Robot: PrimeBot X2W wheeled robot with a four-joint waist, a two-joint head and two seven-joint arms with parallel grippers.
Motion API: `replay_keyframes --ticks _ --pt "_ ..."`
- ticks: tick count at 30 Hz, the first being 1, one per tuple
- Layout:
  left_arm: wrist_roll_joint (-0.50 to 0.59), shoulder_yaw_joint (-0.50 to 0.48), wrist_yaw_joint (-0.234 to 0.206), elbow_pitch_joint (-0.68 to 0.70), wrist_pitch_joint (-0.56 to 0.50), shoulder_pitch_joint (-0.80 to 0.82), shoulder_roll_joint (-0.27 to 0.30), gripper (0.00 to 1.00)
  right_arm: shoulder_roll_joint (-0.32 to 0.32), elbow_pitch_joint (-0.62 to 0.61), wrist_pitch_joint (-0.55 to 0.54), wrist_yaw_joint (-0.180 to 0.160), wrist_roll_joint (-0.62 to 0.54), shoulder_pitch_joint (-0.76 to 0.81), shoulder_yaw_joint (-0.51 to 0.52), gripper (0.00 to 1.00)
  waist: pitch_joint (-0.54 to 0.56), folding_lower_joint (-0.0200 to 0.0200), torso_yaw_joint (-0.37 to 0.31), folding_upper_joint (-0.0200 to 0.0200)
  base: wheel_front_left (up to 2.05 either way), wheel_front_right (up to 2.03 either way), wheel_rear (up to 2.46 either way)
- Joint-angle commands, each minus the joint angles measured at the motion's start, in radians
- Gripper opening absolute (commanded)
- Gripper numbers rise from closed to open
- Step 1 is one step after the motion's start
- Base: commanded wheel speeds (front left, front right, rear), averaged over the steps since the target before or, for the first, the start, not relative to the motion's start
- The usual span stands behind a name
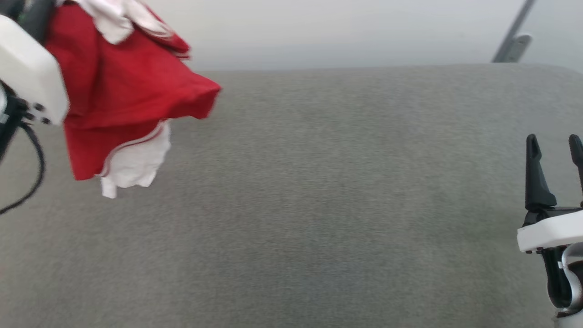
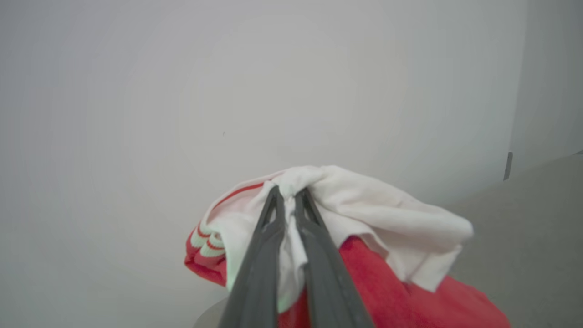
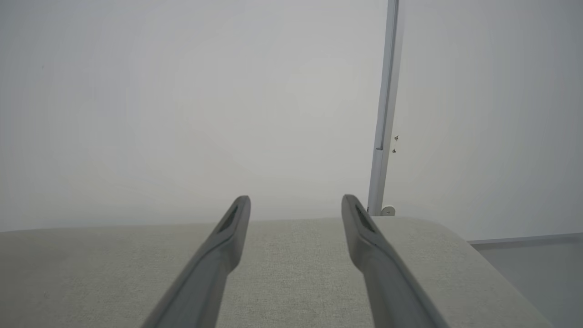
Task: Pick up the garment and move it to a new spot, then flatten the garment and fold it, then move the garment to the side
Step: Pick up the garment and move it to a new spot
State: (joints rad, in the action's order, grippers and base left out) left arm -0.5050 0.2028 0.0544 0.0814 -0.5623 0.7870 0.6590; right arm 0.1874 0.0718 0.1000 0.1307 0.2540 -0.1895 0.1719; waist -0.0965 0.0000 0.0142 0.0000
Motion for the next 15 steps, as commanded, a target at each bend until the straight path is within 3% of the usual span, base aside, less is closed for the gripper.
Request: replay_keyframes --ticks 1,6,15 --pt "-0.007 0.015 -0.002 0.033 -0.016 -0.015 -0.008 0.00 -0.011 -0.008 0.006 0.000 -0.004 0.010 0.012 1.00 -0.006 0.0000 -0.056 0.0000 0.00 0.00 0.00" --pt "-0.017 0.058 0.008 0.089 -0.041 -0.009 -0.028 0.00 -0.023 -0.014 0.008 0.000 -0.002 0.007 0.024 1.00 -0.017 0.0000 -0.120 0.0000 0.00 0.00 0.00" --pt "-0.017 0.213 0.001 0.154 -0.133 -0.059 -0.121 0.00 -0.058 0.019 0.030 0.000 0.012 0.015 0.010 1.00 -0.060 0.0000 -0.223 0.0000 0.00 0.00 0.00"
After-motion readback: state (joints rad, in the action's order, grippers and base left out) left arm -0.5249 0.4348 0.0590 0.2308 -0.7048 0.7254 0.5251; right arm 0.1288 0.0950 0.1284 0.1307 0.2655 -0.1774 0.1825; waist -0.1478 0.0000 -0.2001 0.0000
